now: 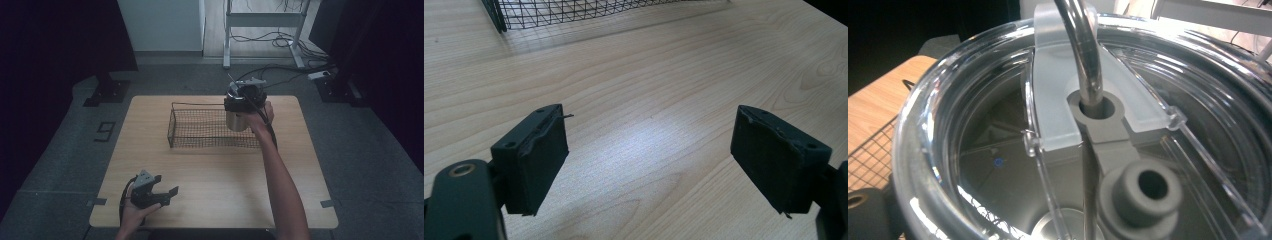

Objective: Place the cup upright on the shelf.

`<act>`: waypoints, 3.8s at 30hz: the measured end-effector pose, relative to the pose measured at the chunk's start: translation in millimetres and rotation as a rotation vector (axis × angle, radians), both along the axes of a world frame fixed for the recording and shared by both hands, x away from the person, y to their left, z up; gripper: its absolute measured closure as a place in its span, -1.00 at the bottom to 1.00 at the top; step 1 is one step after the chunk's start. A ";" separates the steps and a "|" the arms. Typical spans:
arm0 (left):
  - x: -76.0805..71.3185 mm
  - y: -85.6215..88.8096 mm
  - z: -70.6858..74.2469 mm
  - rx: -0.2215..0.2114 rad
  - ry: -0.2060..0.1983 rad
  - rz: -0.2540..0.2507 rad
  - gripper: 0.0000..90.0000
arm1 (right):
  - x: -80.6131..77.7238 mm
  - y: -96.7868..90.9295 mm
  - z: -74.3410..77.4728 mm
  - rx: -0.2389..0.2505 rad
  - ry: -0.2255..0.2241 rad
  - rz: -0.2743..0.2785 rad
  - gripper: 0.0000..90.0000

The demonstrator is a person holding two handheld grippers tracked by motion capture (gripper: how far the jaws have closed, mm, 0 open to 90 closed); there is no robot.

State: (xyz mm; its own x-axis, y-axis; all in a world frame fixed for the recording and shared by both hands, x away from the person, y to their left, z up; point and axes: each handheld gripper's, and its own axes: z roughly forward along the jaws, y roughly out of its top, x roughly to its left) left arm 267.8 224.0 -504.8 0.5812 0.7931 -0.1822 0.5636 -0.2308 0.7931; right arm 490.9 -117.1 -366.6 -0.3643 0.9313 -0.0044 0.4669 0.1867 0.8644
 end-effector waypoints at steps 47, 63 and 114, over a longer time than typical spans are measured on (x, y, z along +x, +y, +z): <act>1.0 -3.7 -4.3 0.014 0.013 -0.017 -0.66 | 17.4 5.8 -73.2 -0.049 0.075 -0.015 -0.93; 0.8 -3.5 -4.3 0.018 0.014 -0.018 -0.66 | 11.6 5.7 -86.3 -0.080 0.098 -0.003 -0.97; 0.4 -5.5 -2.9 0.022 0.007 -0.015 -0.66 | -60.2 -33.4 -37.4 0.037 -0.089 0.058 -0.96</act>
